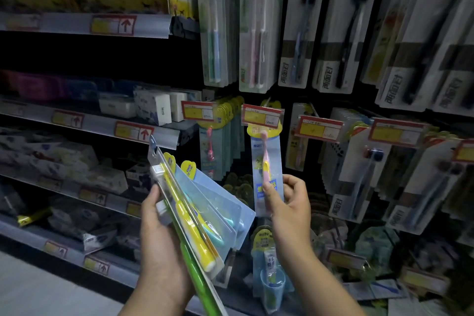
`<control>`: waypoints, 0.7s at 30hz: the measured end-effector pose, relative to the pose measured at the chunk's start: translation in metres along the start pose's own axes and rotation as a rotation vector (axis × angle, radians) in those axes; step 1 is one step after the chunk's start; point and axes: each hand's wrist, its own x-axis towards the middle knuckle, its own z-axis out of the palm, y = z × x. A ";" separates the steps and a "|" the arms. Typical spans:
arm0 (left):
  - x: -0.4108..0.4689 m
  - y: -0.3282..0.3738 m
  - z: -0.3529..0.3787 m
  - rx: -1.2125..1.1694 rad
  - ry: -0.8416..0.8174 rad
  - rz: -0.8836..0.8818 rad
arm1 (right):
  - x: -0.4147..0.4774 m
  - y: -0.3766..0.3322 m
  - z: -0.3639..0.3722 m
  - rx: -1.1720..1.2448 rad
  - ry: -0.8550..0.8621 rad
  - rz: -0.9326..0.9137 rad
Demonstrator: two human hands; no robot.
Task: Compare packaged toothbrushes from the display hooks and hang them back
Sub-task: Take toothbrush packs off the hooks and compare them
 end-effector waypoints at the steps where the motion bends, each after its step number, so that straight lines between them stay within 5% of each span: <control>1: 0.000 0.001 0.000 0.004 0.004 0.003 | 0.000 0.001 0.001 0.006 0.006 0.003; 10: 0.002 0.001 0.003 -0.027 -0.002 -0.001 | 0.021 0.006 0.006 -0.194 0.053 -0.017; 21: 0.030 -0.016 0.036 -0.165 -0.068 -0.094 | 0.157 0.032 0.030 -0.470 0.125 0.035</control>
